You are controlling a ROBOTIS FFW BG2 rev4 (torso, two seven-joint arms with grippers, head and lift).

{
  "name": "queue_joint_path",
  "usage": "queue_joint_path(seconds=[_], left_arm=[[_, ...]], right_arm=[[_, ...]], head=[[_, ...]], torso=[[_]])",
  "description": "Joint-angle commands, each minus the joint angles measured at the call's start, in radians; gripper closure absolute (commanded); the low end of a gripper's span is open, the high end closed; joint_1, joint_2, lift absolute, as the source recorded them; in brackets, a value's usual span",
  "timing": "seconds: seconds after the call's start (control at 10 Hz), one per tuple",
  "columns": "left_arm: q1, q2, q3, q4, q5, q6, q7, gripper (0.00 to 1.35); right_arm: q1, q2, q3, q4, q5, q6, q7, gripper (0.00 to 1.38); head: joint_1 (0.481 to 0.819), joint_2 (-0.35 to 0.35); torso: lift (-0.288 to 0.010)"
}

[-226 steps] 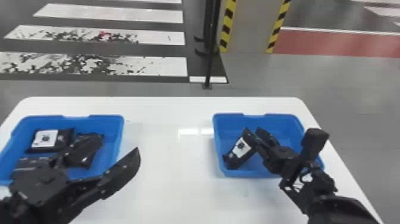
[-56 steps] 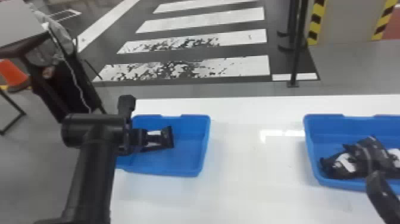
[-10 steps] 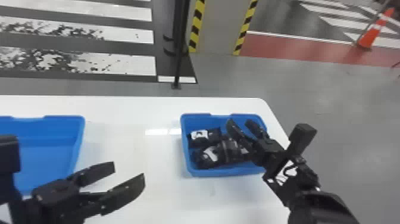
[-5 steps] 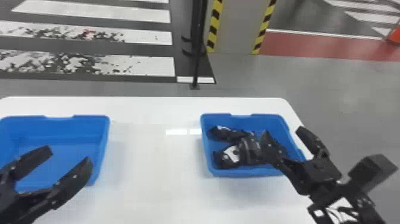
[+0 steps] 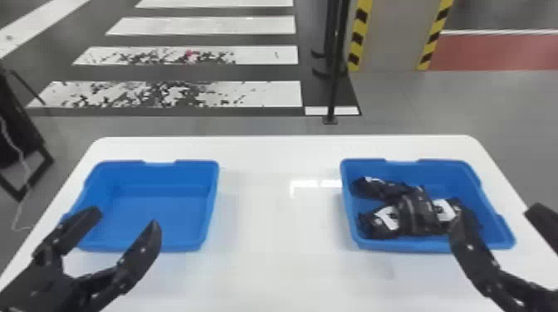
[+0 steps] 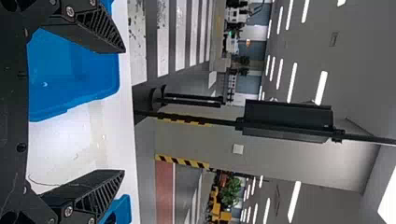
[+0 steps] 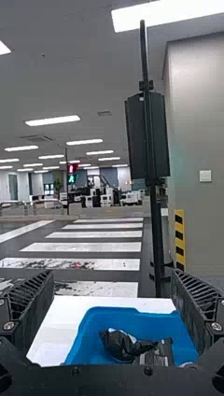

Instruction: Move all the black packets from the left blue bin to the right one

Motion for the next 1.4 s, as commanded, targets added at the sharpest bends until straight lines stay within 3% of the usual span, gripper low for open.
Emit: queue_joint_path(seconds=[0.0,0.6,1.3], left_arm=[[0.018,-0.011,-0.014,-0.011,-0.003,-0.022,0.020,0.14],[0.028,-0.011,-0.024,-0.009,0.007,0.002,0.035,0.14],[0.025,0.014,-0.062,-0.011,0.027,0.032,0.038,0.14]], right_arm=[[0.063,0.002,0.000,-0.026,-0.010,-0.001,-0.007,0.10],[0.063,0.002,0.024,0.004,-0.006,0.009,-0.019,0.10],[0.056,0.002,0.036,0.016,-0.016,0.009,-0.020,0.11]], head=[[0.695,0.044],[0.695,0.053],[0.695,0.026]], torso=[[-0.140],[-0.140],[-0.140]])
